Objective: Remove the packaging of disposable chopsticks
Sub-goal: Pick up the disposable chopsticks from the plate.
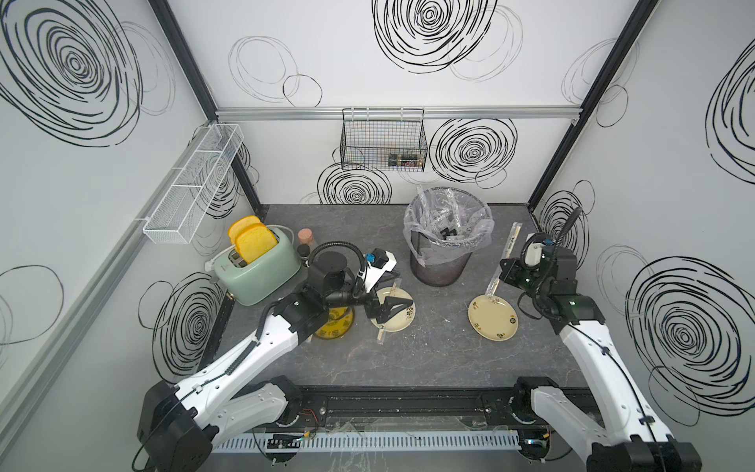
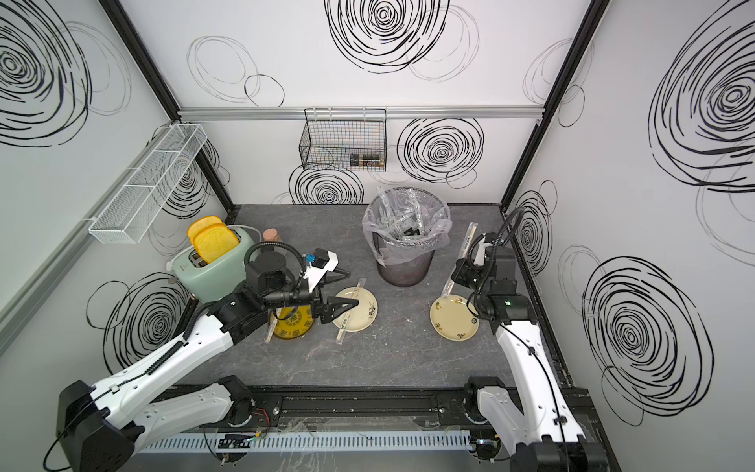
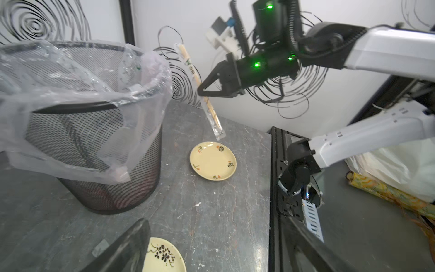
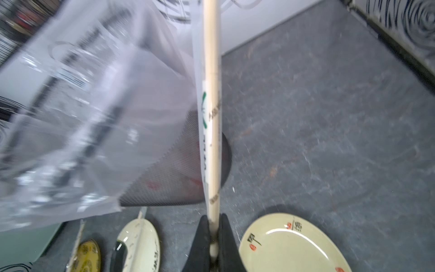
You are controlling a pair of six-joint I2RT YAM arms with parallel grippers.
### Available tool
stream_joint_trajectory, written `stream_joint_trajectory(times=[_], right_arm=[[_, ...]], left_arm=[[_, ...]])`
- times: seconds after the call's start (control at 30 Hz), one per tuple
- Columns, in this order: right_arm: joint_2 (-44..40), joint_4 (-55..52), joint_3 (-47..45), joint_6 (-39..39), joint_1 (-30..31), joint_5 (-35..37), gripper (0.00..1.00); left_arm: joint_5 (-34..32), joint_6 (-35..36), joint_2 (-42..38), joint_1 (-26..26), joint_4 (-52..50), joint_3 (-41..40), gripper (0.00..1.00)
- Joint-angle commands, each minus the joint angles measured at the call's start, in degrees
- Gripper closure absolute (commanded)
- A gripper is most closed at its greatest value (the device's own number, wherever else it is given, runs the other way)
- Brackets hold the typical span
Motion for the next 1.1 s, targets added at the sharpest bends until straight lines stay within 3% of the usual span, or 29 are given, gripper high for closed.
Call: stream_joint_trajectory(times=[0.0,0.23,0.4,0.57,0.97,1.07], right_arm=[[-3.6,6.3,3.4,1.8,1.5,-4.5,1.00],[-5.9,18.5,1.9,1.0,12.2,-12.1,1.00],[-0.8,25.0,-0.3,-4.2,24.7,-13.5,1.00],[7.3,28.4,-0.7,-10.3,38.7,-12.4,1.00],[17.1,37.9,-1.0,-8.4,43.2,-17.3,1.00],[18.0,40.0,-1.6,-7.6,43.3,-19.0,1.00]], left_arm=[[-0.7,-5.8,0.3,3.4,7.3,0.8,0.08],[4.4,-14.3,1.8,10.4,14.3,2.2,0.08],[6.5,-14.6,3.6,11.4,15.9,4.6,0.09],[8.2,-19.9,3.8,11.8,23.8,1.1,0.12],[11.2,-26.2,3.3,13.6,31.1,-4.3,0.23],[11.7,-26.6,3.6,13.8,31.8,-4.5,0.34]])
